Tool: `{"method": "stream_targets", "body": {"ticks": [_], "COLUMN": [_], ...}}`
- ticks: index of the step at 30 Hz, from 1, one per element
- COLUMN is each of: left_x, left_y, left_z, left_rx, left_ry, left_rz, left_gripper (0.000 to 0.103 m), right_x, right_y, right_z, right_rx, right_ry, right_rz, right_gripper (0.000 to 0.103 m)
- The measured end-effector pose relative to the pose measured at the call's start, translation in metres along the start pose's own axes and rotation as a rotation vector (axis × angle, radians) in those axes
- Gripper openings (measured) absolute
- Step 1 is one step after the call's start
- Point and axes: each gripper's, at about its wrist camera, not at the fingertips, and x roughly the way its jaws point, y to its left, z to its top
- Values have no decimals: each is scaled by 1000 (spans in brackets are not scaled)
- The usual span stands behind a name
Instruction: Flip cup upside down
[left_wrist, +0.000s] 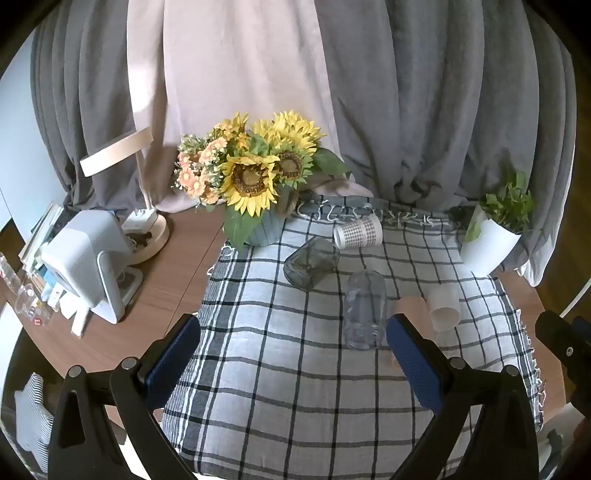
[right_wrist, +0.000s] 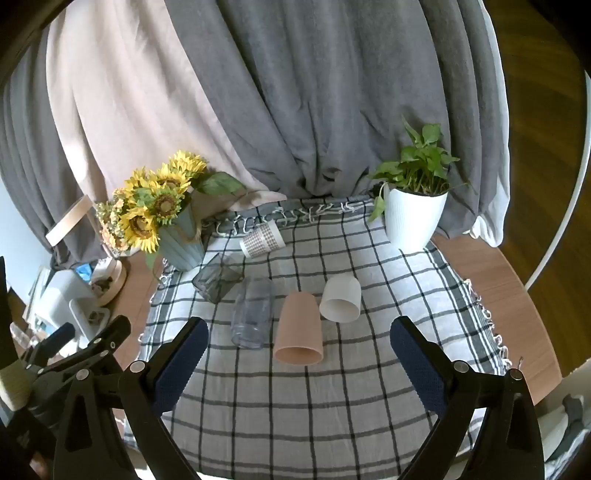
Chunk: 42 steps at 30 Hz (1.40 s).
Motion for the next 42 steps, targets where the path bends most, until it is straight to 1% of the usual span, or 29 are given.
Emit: {"method": "stream_targets", "body": {"ticks": [42], "left_x": [2], "left_y": [-1], "left_z": [-2], "left_rx": [10], "left_ry": [1], "left_rz": [9], "left_gripper": [103], "right_x": [2], "right_y": [-2], "right_z": [-1], "right_rx": [-1], "right_ry": [4], "right_rz": [-2], "right_gripper": [99]}}
